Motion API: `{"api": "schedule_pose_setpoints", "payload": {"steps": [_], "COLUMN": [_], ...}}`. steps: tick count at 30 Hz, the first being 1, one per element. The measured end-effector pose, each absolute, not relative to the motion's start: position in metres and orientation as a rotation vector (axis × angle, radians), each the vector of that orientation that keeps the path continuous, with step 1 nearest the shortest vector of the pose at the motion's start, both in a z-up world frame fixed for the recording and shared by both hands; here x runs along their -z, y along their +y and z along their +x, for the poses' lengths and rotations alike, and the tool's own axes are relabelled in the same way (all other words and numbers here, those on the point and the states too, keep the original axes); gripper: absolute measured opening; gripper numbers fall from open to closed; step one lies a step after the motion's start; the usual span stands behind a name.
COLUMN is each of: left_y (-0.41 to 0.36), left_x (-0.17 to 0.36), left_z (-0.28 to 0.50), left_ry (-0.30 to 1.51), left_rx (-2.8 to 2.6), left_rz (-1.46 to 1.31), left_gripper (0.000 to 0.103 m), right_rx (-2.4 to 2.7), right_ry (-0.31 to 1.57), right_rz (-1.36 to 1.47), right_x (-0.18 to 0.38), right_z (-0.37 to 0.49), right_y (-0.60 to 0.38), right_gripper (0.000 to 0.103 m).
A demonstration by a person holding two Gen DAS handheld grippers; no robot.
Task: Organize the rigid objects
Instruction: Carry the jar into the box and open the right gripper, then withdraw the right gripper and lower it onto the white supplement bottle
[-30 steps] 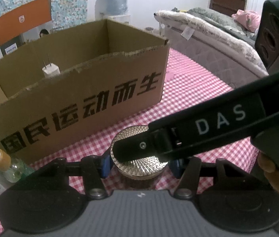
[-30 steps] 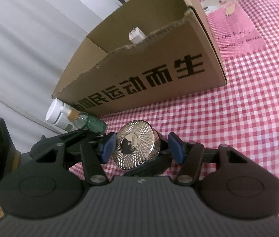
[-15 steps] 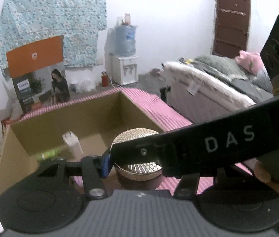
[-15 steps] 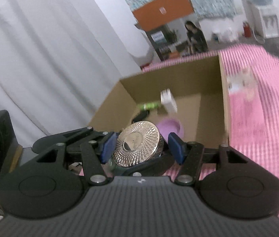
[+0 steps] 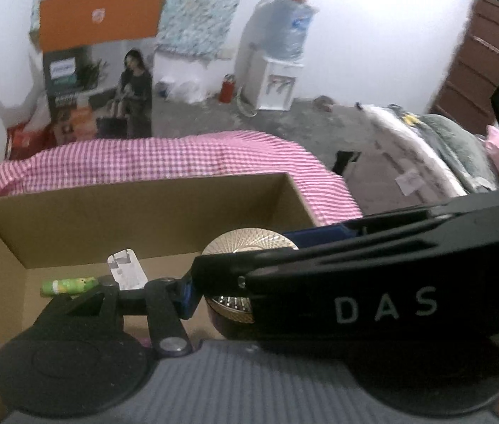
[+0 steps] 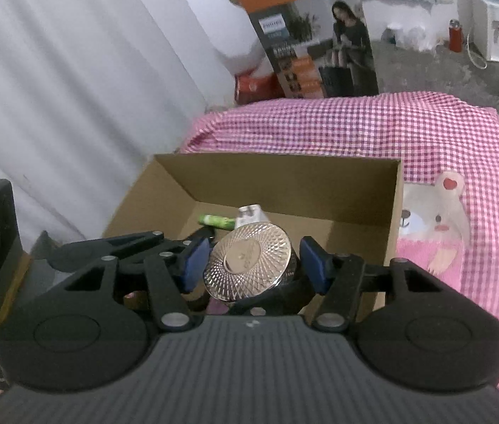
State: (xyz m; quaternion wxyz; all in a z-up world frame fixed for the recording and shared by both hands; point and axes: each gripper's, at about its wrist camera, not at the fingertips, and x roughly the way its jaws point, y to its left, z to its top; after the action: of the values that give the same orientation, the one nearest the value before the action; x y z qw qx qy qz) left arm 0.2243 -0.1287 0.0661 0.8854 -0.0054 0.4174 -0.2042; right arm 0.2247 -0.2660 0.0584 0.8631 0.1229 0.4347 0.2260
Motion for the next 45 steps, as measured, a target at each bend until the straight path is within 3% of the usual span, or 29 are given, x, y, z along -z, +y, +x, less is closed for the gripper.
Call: {"api": "schedule_pose_setpoints", "payload": {"steps": [16, 21, 30, 40, 45], "left_y": [-0.140, -0.142, -0.138, -0.124, -0.091], "left_x": [-0.035, -0.044, -0.067, -0.109, -0.120], "left_z": [0.261, 0.257, 0.229, 0.140, 0.082], "left_ry": [0.976, 0.928, 0.868, 0.733, 0.668], "left_rx": [0.352, 0.350, 0.408, 0.536, 0.555], "left_rz": [-0.038, -0.008, -0.038, 0.008, 0.045], "left_gripper": [0.059, 0.058, 0.074, 0.086, 0.090], "right_rx": [-0.449, -0.438, -0.423, -0.442, -0.486], "right_ry": [0.973, 0.950, 0.837, 0.584, 0.513], "right_rz": [0.095, 0.100, 0.190, 0.281, 0.335], "right_x": [-0.021, -0.020, -0.043, -0.099, -0.114], "right_z": [0.285, 0.289, 0.254, 0.131, 0.066], "right_y": [-0.247, -0.248, -0.266, -0.277, -0.277], "right_gripper": [0.050, 0.050, 0.051, 0.072, 0.078]}}
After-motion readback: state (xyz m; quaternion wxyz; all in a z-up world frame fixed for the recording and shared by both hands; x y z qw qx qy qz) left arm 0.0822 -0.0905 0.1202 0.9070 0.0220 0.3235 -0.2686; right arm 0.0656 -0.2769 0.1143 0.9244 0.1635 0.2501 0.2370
